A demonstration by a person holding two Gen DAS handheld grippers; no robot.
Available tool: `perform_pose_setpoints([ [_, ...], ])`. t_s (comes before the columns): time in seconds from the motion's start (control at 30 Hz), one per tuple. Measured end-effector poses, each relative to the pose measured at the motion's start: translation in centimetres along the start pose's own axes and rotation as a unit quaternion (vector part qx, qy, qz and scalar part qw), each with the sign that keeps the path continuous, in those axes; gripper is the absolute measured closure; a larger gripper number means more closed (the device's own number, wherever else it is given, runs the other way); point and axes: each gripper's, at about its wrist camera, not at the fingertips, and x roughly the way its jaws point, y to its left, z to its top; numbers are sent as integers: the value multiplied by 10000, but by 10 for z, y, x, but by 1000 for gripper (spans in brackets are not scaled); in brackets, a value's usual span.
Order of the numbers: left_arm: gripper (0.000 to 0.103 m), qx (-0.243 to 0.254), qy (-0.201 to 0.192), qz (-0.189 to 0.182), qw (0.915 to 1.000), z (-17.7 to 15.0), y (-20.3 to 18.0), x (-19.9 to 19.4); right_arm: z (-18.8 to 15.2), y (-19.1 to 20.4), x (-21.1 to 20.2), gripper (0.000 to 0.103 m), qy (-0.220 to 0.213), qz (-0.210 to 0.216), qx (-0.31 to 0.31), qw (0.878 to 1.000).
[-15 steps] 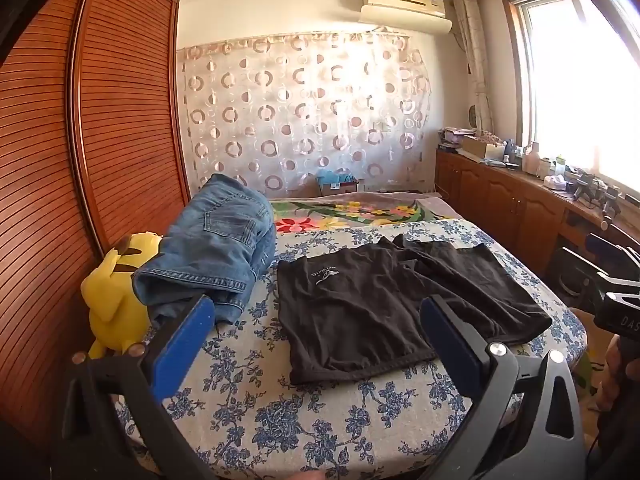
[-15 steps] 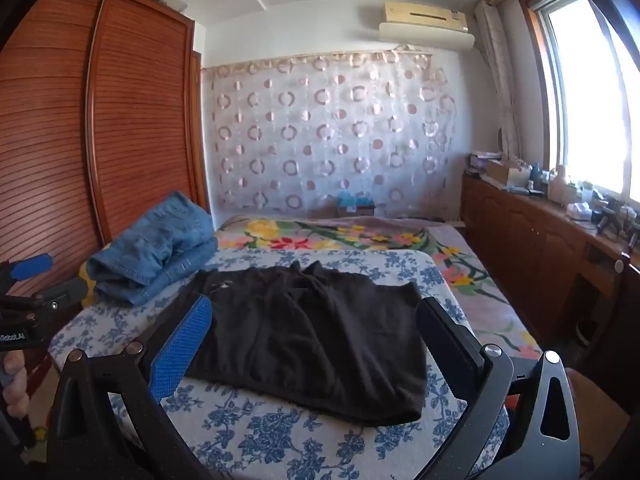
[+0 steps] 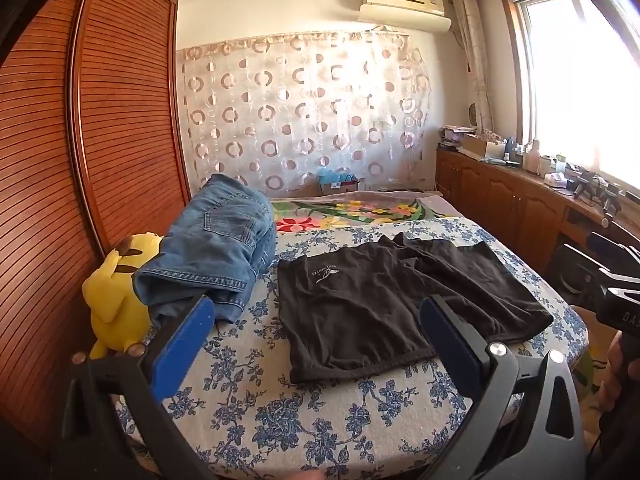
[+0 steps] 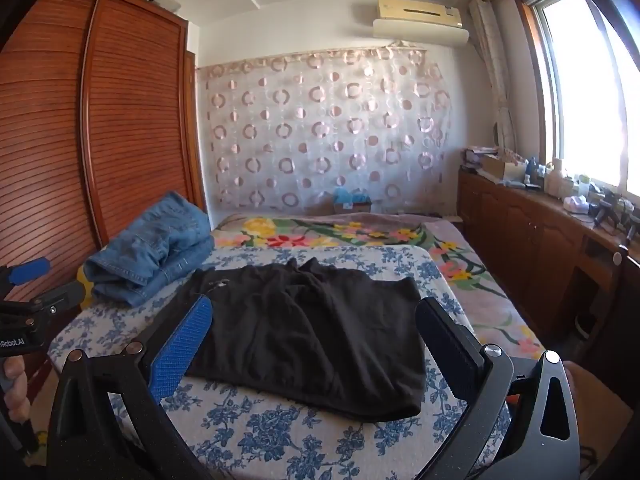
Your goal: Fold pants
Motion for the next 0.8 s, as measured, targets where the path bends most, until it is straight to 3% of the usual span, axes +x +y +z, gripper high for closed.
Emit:
perform_pose_setpoints([
  [0.8,0,44,-32,33,10000,3,1,-4,3,0,-6,0,-17,-24,12,10000],
])
